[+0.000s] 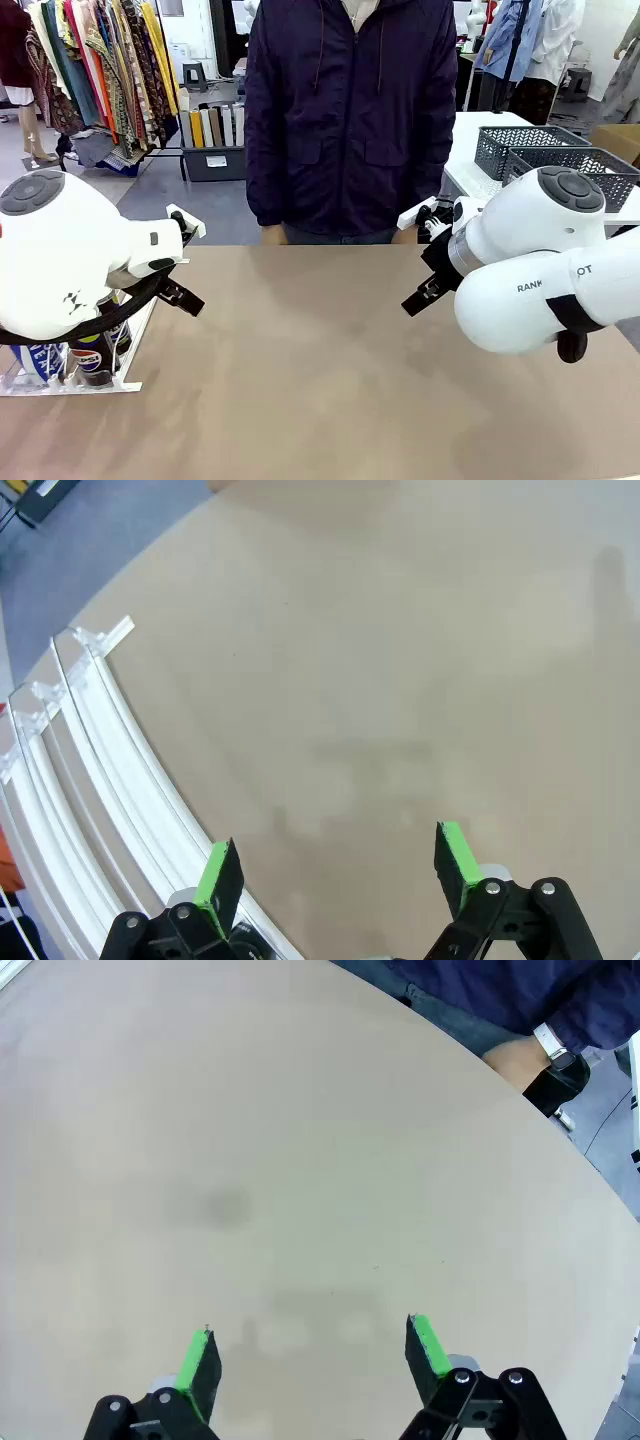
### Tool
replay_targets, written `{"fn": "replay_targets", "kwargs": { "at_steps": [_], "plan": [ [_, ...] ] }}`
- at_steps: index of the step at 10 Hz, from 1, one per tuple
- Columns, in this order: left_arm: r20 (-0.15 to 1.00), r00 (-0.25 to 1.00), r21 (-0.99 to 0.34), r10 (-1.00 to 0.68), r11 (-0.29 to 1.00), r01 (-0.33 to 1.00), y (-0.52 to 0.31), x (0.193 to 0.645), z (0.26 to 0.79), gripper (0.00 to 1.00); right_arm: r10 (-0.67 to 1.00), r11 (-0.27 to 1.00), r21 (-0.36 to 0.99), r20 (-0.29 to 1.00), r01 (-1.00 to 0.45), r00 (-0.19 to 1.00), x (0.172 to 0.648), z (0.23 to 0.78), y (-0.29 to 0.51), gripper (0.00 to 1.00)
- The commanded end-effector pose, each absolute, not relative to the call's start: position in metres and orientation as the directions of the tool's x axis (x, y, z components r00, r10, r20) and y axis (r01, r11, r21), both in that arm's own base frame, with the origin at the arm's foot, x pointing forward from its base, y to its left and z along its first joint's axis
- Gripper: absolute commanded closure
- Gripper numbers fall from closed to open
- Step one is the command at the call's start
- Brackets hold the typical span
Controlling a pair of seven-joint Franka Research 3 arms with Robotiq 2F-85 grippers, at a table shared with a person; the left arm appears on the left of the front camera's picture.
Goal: Retrieve and store the cans from the dispenser.
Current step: Pick up one can from the Automatic Can Dispenser and place it in the middle of the table.
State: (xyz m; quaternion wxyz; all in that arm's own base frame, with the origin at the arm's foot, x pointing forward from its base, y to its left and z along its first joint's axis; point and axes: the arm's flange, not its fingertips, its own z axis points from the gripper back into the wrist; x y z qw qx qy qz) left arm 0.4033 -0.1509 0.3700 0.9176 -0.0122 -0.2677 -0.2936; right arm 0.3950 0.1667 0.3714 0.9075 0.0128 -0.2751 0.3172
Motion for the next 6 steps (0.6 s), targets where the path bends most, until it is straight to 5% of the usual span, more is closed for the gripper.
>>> {"fn": "replay_targets", "kwargs": {
  "at_steps": [1, 6],
  "plan": [
    [0.499, 0.684, 0.135, -0.532, 0.827, 0.545, -0.1509, 0.4033, 0.3702, 0.0, 0.569, 0.798, -0.151, 0.507, -0.583, 0.647, 0.395, 0.3714, 0.1667, 0.0],
    [0.499, 0.684, 0.135, -0.532, 0.827, 0.545, -0.1509, 0.4033, 0.3702, 0.0, 0.569, 0.798, -0.151, 0.507, -0.583, 0.647, 0.395, 0.3714, 0.1667, 0.0]
  ]
}}
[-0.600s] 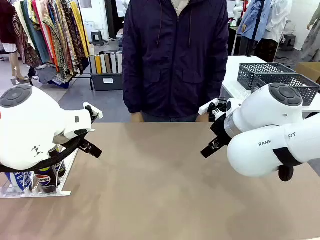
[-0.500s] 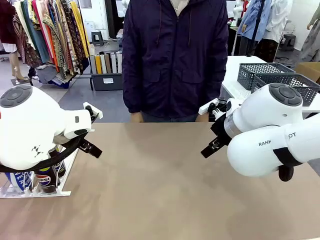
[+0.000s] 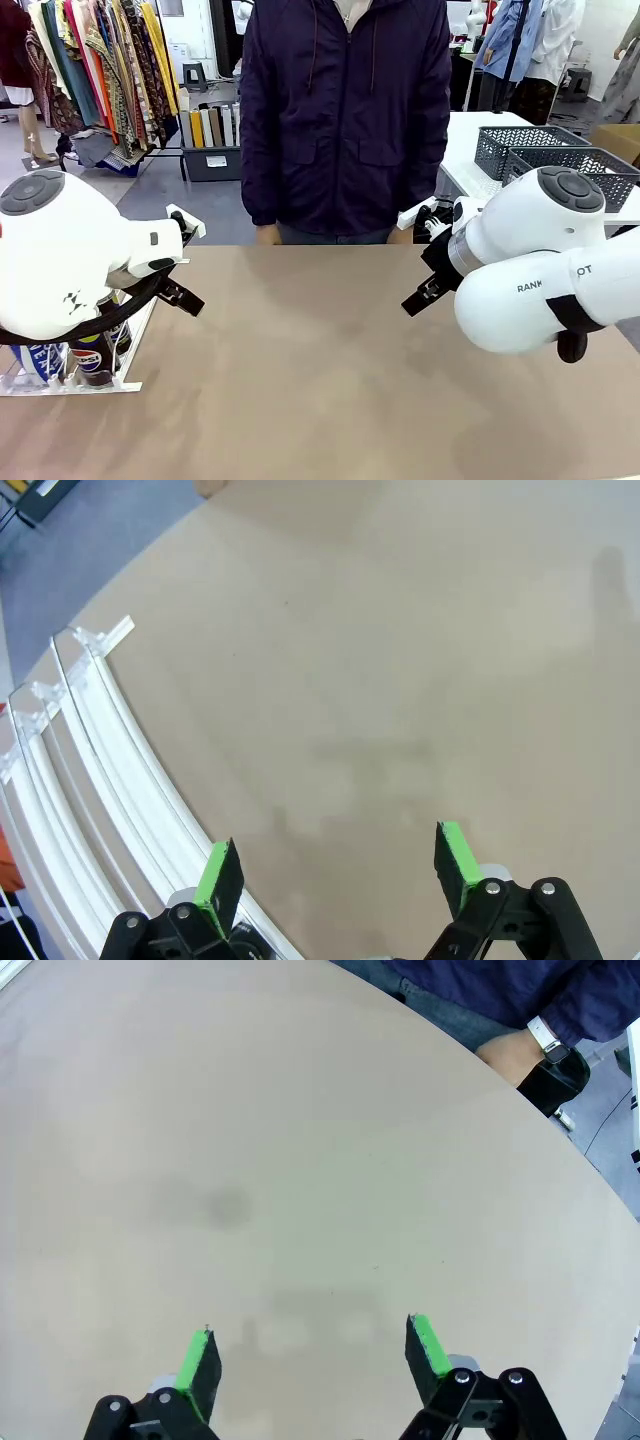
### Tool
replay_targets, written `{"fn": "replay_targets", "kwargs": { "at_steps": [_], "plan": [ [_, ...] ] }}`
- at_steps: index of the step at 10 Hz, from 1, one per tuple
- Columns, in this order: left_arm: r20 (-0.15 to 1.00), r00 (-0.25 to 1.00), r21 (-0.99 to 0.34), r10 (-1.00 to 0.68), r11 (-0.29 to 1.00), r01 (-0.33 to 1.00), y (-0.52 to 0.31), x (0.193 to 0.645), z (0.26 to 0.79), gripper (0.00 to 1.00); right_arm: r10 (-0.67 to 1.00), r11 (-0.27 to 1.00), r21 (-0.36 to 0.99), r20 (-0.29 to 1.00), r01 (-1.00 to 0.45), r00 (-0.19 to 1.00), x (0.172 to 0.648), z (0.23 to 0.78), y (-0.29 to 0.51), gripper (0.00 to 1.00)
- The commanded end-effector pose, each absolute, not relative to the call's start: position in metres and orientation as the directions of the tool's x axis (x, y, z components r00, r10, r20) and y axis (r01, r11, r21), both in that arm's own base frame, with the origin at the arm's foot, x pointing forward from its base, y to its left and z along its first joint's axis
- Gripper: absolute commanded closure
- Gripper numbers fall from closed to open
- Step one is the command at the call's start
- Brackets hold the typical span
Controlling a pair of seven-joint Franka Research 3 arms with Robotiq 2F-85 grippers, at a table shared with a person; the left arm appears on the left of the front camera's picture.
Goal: Retrieve and store the cans from the dispenser.
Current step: Pick up one can from the Automatic Can Dispenser and place it in the middle of the table.
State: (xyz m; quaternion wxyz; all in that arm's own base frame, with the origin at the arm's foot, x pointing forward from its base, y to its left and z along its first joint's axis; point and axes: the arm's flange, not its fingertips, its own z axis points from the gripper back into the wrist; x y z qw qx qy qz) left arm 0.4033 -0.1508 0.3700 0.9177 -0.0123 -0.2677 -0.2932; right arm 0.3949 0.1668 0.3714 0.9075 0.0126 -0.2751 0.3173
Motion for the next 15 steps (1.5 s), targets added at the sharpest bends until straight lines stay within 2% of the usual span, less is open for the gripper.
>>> {"fn": "replay_targets", "kwargs": {
  "at_steps": [1, 13, 14, 15],
  "plan": [
    [0.499, 0.684, 0.135, -0.532, 0.827, 0.545, -0.151, 0.403, 0.37, 0.0, 0.569, 0.798, -0.151, 0.507, -0.583, 0.647, 0.395, 0.371, 0.167, 0.0],
    [0.499, 0.685, 0.134, -0.532, 0.828, 0.545, -0.151, 0.403, 0.37, 0.0, 0.569, 0.798, -0.152, 0.507, -0.583, 0.647, 0.395, 0.371, 0.167, 0.0],
    [0.496, 0.675, 0.079, -0.547, 0.802, 0.592, -0.152, 0.397, 0.382, 0.0, 0.558, 0.788, -0.073, 0.503, -0.611, 0.66, 0.392, 0.382, 0.162, 0.0],
    [0.499, 0.66, 0.007, -0.562, 0.764, 0.645, -0.151, 0.389, 0.396, 0.0, 0.489, 0.799, 0.088, 0.48, -0.595, 0.728, 0.391, 0.398, 0.158, 0.0]
  ]
}}
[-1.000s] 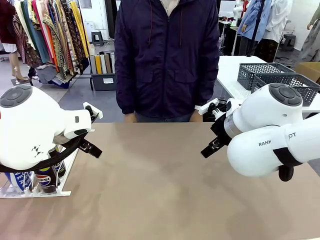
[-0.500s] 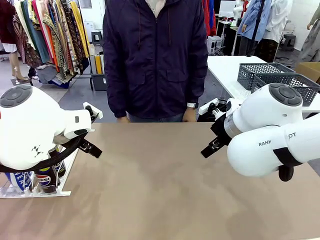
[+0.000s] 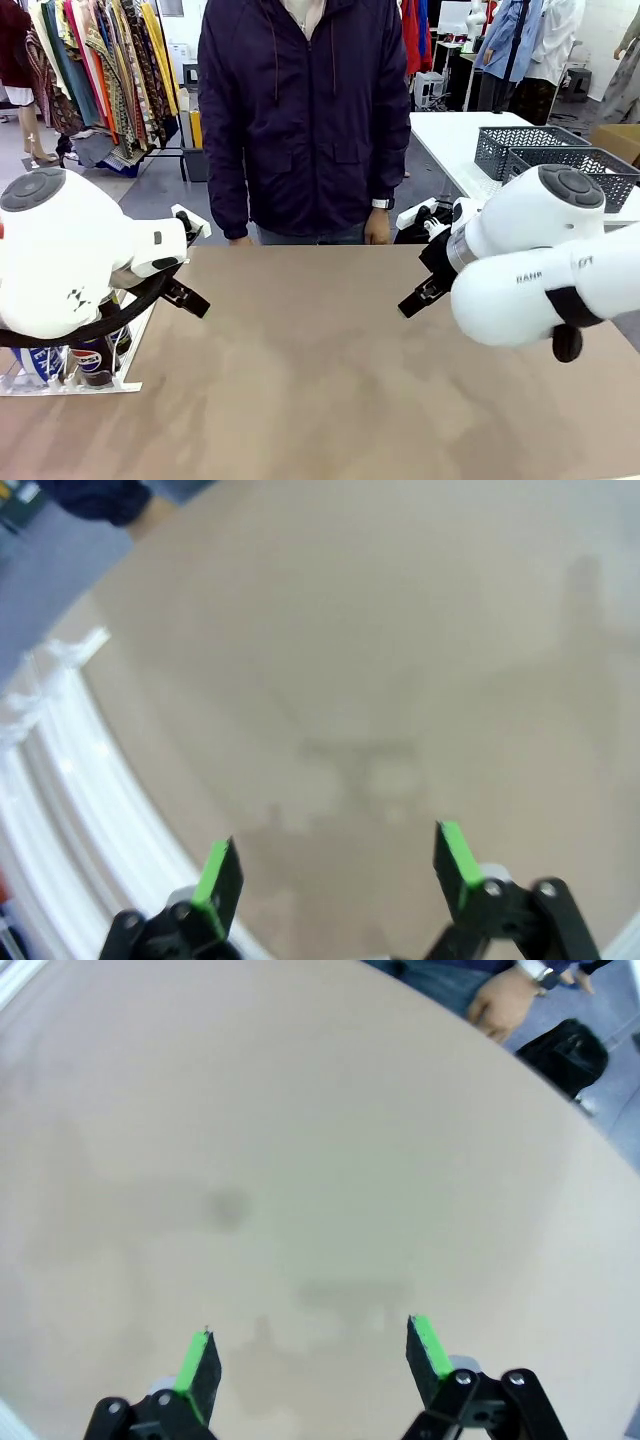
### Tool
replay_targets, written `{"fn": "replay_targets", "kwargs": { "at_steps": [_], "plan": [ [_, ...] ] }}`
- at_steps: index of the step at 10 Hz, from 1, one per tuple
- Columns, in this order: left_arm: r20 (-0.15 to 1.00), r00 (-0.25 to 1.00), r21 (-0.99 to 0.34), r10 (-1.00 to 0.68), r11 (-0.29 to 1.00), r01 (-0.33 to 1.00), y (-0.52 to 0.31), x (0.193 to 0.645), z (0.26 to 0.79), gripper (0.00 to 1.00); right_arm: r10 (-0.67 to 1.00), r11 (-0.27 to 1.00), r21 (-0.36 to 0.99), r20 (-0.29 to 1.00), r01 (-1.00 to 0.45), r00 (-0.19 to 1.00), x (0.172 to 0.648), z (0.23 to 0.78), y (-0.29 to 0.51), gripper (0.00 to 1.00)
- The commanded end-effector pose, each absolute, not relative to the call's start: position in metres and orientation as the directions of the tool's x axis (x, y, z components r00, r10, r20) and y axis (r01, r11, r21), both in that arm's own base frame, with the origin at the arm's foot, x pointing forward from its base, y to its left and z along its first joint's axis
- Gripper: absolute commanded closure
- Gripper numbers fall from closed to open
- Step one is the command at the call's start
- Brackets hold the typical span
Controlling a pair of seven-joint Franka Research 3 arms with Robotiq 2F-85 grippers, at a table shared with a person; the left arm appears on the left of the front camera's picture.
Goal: Retrieve and store the cans from the dispenser.
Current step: Pick up one can from the Automatic Can Dispenser and place it in the middle of the table.
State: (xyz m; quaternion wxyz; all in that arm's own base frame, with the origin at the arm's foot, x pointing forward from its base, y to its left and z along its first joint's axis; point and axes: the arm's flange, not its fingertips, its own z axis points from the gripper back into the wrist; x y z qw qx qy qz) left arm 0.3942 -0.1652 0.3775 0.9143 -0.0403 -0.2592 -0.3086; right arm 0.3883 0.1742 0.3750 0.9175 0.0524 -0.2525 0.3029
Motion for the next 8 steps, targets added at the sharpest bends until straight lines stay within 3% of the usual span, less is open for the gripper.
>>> {"fn": "replay_targets", "kwargs": {
  "at_steps": [1, 2, 4, 6, 8],
  "plan": [
    [0.506, 0.695, -0.078, -0.511, 0.775, 0.627, -0.152, 0.382, 0.416, 0.0, 0.402, 0.834, 0.2, 0.417, -0.514, 0.815, 0.39, 0.417, 0.152, 0.0],
    [0.419, 0.813, -0.19, -0.405, 0.836, 0.515, -0.15, 0.374, 0.441, 0.0, 0.304, 0.836, 0.337, 0.371, -0.432, 0.877, 0.386, 0.438, 0.142, 0.0],
    [0.434, 0.815, -0.416, -0.383, 0.718, 0.559, -0.104, 0.351, 0.498, 0.0, 0.223, 0.754, 0.548, 0.303, -0.361, 0.927, 0.364, 0.479, 0.103, 0.0],
    [0.54, 0.821, -0.627, -0.186, 0.562, 0.54, 0.002, 0.322, 0.545, 0.0, 0.071, 0.623, 0.7, 0.392, -0.348, 0.917, 0.323, 0.513, 0.018, 0.0],
    [0.584, 0.807, -0.73, 0.087, 0.492, 0.474, 0.113, 0.309, 0.535, 0.0, -0.182, 0.524, 0.781, 0.493, -0.34, 0.85, 0.28, 0.511, -0.071, 0.0]
  ]
}}
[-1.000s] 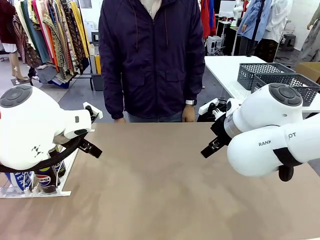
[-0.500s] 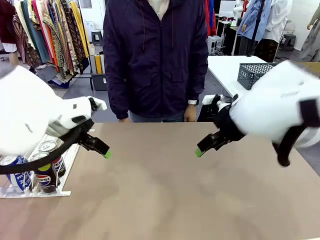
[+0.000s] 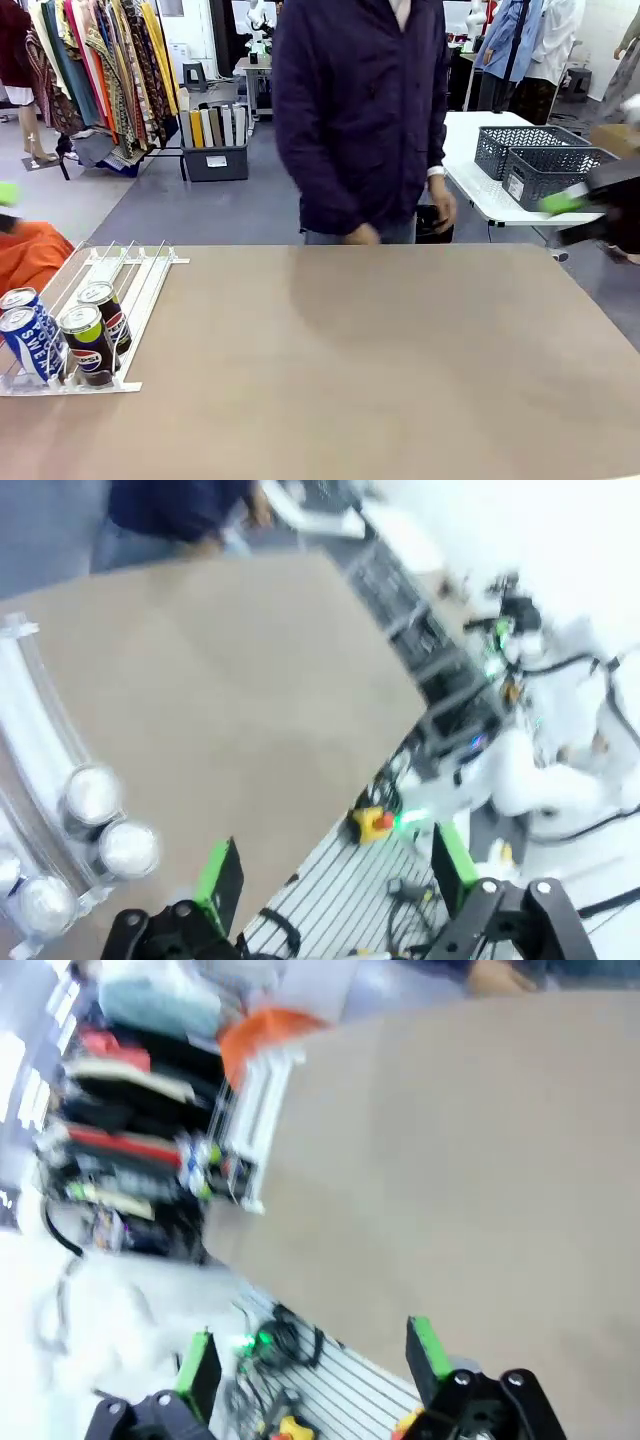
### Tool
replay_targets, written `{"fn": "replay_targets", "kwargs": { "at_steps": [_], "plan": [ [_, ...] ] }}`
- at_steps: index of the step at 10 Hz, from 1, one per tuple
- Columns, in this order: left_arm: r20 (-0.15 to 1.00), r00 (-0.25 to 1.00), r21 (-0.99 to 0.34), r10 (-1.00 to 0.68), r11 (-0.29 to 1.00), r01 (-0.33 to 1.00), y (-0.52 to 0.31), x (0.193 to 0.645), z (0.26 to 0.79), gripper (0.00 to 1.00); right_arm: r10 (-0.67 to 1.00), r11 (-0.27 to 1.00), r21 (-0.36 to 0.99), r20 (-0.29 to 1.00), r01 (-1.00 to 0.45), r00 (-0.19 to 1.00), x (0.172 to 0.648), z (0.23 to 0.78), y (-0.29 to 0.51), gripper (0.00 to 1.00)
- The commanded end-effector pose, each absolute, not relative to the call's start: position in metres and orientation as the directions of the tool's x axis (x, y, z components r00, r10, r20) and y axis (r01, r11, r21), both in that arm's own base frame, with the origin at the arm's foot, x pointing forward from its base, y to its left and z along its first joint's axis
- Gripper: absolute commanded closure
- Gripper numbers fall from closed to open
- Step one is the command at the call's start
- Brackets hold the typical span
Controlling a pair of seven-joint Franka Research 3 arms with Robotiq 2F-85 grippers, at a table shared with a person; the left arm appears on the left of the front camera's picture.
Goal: Retrieve and store the cans from the dispenser.
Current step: Pick up one can from the Automatic Can Dispenser and place it in the middle of the table.
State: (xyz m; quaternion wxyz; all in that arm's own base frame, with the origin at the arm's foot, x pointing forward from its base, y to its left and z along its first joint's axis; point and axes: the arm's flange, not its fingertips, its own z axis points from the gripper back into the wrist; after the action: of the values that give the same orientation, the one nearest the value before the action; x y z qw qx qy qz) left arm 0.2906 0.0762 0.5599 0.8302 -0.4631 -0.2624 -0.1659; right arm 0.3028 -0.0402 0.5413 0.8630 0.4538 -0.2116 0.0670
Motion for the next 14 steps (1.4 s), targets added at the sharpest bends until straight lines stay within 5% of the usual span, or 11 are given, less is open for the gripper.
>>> {"fn": "replay_targets", "kwargs": {
  "at_steps": [1, 5, 6, 14],
  "plan": [
    [0.569, 0.784, -0.781, 0.247, 0.459, 0.422, 0.169, 0.297, 0.514, 0.0, -0.376, 0.484, 0.827, 0.493, -0.288, 0.785, 0.255, 0.501, -0.113, 0.0],
    [0.488, 0.688, -0.863, 0.537, 0.414, 0.29, 0.239, 0.267, 0.464, 0.0, -0.578, 0.417, 0.874, 0.468, -0.251, 0.668, 0.235, 0.47, -0.162, 0.0],
    [0.487, 0.718, -0.86, 0.497, 0.416, 0.295, 0.255, 0.245, 0.468, 0.0, -0.583, 0.416, 0.885, 0.437, -0.211, 0.684, 0.237, 0.525, -0.219, 0.0],
    [0.464, 0.732, -0.869, 0.498, 0.416, 0.267, 0.253, 0.242, 0.468, 0.0, -0.583, 0.416, 0.885, 0.437, -0.211, 0.684, 0.237, 0.525, -0.219, 0.0]
  ]
}}
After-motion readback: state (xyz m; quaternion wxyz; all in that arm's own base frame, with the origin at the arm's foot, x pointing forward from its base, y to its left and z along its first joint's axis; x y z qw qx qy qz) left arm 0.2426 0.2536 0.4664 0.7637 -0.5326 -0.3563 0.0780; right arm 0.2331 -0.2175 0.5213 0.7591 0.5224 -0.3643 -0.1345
